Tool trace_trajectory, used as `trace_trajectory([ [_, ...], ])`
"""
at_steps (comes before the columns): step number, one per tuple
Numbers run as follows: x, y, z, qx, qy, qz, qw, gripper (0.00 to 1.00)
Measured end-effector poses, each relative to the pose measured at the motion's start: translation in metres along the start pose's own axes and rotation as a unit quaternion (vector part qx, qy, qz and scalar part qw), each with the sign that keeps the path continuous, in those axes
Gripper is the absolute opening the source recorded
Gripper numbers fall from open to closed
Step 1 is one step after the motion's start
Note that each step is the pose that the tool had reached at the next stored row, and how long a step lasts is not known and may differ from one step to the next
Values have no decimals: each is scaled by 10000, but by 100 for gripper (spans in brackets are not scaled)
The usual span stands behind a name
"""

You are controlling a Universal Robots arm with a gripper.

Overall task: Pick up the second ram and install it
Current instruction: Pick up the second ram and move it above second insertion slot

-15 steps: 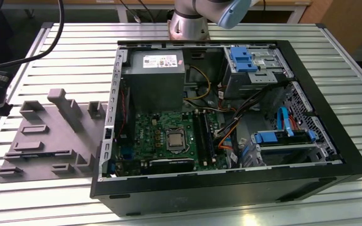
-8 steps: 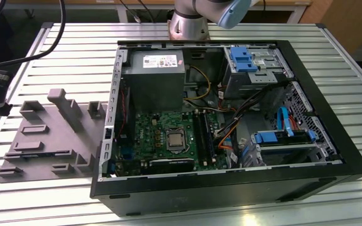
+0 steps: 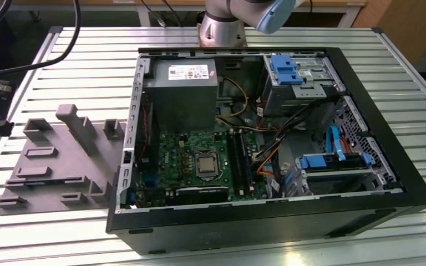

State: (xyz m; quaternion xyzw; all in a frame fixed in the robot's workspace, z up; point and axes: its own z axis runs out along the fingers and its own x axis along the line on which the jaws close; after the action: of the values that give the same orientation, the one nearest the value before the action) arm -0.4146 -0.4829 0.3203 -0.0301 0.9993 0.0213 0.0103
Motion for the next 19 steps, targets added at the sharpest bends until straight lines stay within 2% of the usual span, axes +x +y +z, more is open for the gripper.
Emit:
trace_trajectory([
  [5,0,0,0,-5,11,-253,9997,11],
  [10,1,0,2,-12,22,-535,9986,11],
  [14,3,0,2,-17,32,-765,9971,11],
  [19,5,0,2,-23,45,-1058,9944,11],
])
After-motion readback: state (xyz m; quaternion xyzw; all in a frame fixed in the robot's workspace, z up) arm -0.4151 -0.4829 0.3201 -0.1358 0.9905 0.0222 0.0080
